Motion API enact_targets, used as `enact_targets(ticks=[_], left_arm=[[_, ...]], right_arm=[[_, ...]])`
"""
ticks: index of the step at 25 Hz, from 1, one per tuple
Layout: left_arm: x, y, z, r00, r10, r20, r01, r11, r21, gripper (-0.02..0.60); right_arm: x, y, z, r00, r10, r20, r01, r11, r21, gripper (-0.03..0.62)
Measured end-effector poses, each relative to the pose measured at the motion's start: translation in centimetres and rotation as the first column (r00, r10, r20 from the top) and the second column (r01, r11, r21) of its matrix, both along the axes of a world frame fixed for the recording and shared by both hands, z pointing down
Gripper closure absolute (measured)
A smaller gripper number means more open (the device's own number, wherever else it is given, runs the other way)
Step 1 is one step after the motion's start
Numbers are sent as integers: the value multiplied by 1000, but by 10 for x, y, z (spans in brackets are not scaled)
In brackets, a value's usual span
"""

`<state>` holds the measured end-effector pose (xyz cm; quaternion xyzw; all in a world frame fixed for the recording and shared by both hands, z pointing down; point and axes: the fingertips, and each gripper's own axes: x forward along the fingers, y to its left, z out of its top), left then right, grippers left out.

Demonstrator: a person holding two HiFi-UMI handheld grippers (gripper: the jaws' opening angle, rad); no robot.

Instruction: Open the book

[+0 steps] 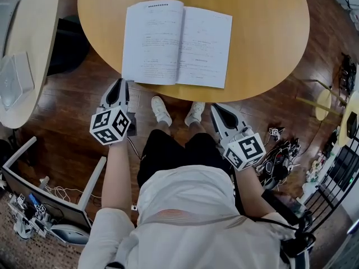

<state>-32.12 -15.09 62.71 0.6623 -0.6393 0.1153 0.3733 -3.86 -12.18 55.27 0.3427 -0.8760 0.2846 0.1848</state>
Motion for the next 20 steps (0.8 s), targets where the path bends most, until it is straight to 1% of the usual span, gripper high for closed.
enact_targets(ticks=[2,4,6,8,14,17,20], left_arm=[[-8,6,-7,1000,-7,29,7,1000,6,565],[-14,10,-21,996,4,92,-7,1000,28,565],[-9,9,-44,989,22,149,-33,997,72,566],[4,4,-69,983,43,179,-66,990,126,566],[41,-8,-143,987,78,144,-115,954,275,566],[56,-8,-177,983,114,141,-156,928,337,566],[67,-5,-205,976,156,150,-203,901,383,566]], right_arm=[[-1,-1,-3,1000,4,4,-4,1000,10,591],[-2,-3,-8,1000,10,9,-10,1000,22,591],[1,-7,-13,1000,18,7,-19,999,35,591],[6,-10,-18,1000,28,9,-28,998,50,591],[4,-16,-47,999,26,32,-30,992,122,591],[-1,-21,-67,998,33,50,-41,985,170,591],[-8,-23,-88,997,36,61,-49,975,217,591]])
